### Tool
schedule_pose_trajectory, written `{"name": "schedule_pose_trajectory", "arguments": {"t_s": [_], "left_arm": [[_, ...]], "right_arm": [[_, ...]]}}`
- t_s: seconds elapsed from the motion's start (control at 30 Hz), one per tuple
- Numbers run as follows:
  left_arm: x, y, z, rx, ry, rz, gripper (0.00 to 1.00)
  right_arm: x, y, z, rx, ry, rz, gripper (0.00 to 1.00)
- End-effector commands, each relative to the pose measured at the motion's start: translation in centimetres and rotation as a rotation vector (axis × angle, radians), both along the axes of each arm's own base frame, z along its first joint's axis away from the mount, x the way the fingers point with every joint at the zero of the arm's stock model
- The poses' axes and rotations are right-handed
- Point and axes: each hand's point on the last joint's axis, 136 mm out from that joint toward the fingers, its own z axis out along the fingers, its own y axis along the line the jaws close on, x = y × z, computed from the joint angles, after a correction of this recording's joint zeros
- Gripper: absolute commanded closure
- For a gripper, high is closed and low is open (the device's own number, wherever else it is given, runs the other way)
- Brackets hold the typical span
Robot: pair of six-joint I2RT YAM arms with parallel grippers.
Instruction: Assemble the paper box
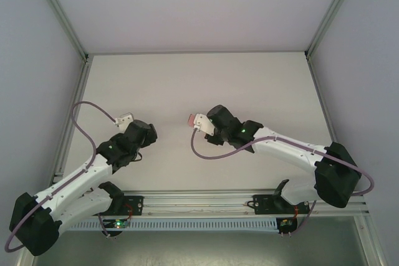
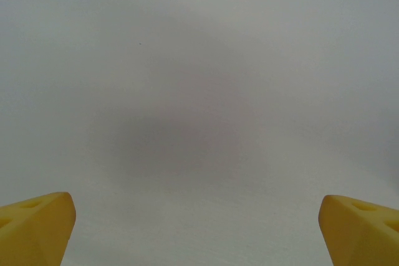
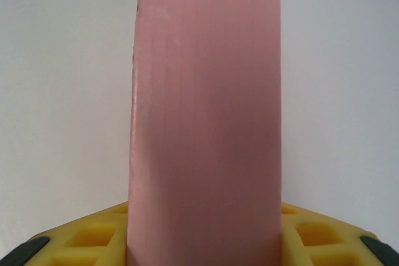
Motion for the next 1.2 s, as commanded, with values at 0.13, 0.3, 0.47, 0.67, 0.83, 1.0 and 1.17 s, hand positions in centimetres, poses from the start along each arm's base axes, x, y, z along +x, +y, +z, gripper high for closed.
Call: {"name": "schedule_pose_trajectory", "arguments": {"t_s": [0.13,0.3,0.47,0.67,0.83,1.0,1.17], "left_arm": [[-0.7,1.6,0.2,-0.014,-0.046,0.064,0.00],[-0.9,1.7,0.3,-0.032,-0.073,0.071,0.00],[-1.1,1.6,0.1,-0.045,-0.062,0.066,0.00],[-0.9,1.2,0.0,-0.055,-0.049,0.063,0.00],[-0.6,1.0,-0.1,-0.059,-0.050,0.061,0.00],[-0.2,0.4,-0.1,-0.060,-0.049,0.040,0.00],[0.2,0.2,0.3,-0.046,-0.045,0.024,0.00]], "right_arm": [[3.7,0.9,4.0,-0.006,-0.227,-0.020,0.71],[5.4,1.9,1.5,-0.135,-0.358,0.075,0.71],[6.9,2.3,-2.6,-0.286,-0.353,0.116,0.71],[6.9,2.3,-6.5,-0.389,-0.325,0.121,0.70],[4.7,1.9,-8.3,-0.403,-0.236,0.129,0.53],[2.0,2.3,-8.0,-0.344,-0.146,0.153,0.32],[0.9,2.4,-6.9,-0.290,-0.159,0.157,0.19]]}}
